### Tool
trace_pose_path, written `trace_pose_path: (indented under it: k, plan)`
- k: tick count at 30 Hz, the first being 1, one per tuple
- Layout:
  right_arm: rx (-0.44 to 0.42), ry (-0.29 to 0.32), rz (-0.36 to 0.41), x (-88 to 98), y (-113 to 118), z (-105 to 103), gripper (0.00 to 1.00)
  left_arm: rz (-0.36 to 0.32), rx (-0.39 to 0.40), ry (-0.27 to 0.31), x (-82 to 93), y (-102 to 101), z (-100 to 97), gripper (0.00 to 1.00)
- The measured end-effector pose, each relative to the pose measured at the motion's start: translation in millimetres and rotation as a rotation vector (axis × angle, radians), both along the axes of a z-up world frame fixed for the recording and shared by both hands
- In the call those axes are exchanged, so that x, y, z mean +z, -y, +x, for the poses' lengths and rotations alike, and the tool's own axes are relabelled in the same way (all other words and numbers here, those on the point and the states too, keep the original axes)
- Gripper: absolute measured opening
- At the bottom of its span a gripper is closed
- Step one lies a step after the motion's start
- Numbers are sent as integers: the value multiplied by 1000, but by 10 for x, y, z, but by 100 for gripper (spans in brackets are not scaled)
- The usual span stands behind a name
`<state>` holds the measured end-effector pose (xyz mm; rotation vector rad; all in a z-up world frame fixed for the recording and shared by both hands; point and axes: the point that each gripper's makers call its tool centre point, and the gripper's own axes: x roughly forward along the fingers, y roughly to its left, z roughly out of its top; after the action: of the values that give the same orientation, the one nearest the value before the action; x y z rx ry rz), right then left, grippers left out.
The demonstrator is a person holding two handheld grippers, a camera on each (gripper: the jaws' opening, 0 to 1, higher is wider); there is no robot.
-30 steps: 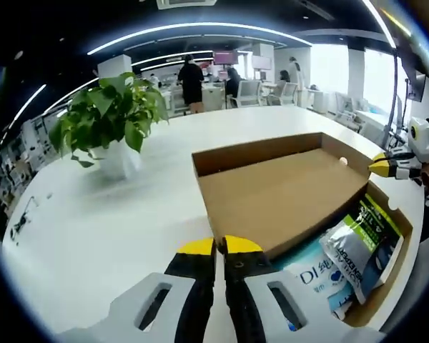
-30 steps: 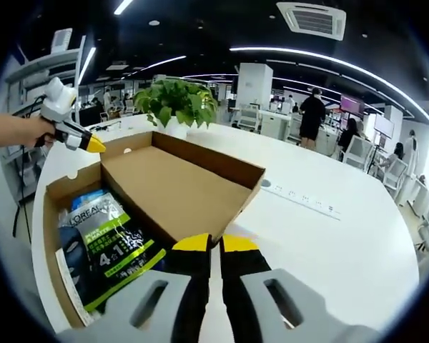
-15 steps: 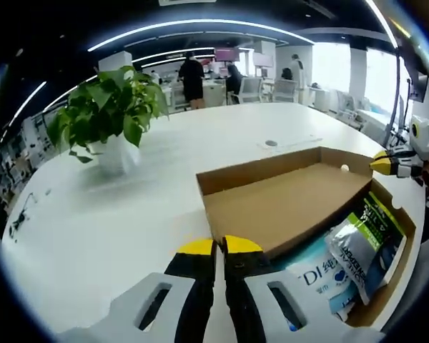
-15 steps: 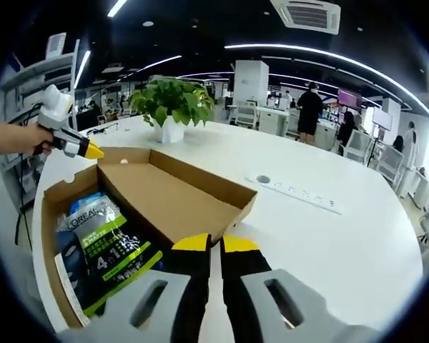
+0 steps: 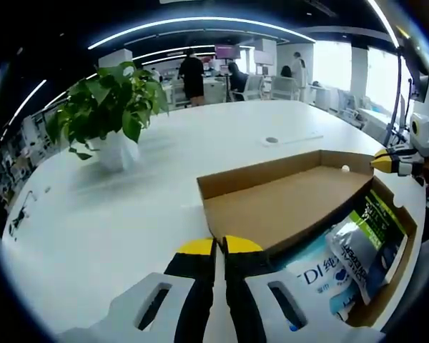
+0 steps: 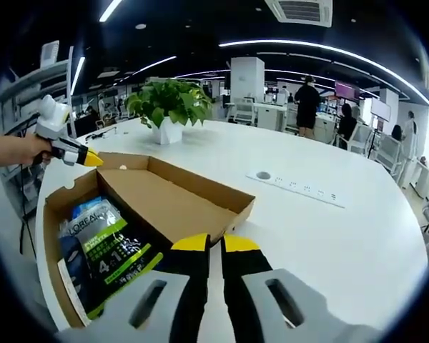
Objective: Operate the shoe box by opening the lid, removing the specified soft item, and placing it in the target area until the item is outside and the box remains undamaged.
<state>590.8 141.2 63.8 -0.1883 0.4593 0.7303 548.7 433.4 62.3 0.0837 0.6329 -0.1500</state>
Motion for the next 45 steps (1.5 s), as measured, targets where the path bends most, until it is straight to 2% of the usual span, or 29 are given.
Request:
trace_pose_path:
  k: [4,9,15,22,32,35,45]
  plan:
    - [10,3,-5,6,5,-12,5,-1,2,5,-21,24,-60,3]
    - [20,-12,-3,3,25,-81,6,-13,-9,7,-6,97,-157,10]
    - [24,-46,18,27,48,-182,15,-21,-41,-1,51,149,-251,22]
    - [40,-95,60,61,77,-355,25,-51,-51,30,226,269,-397,34]
    - [59,-106,98,171,70,-527,34,-100,-110,16,299,601,-584,49]
    - [67,-115,109,184,60,-578,36,-110,-127,18,314,682,-610,51]
    - [94,-139,110,143,35,-749,39,-212,-160,-34,228,935,-742,51]
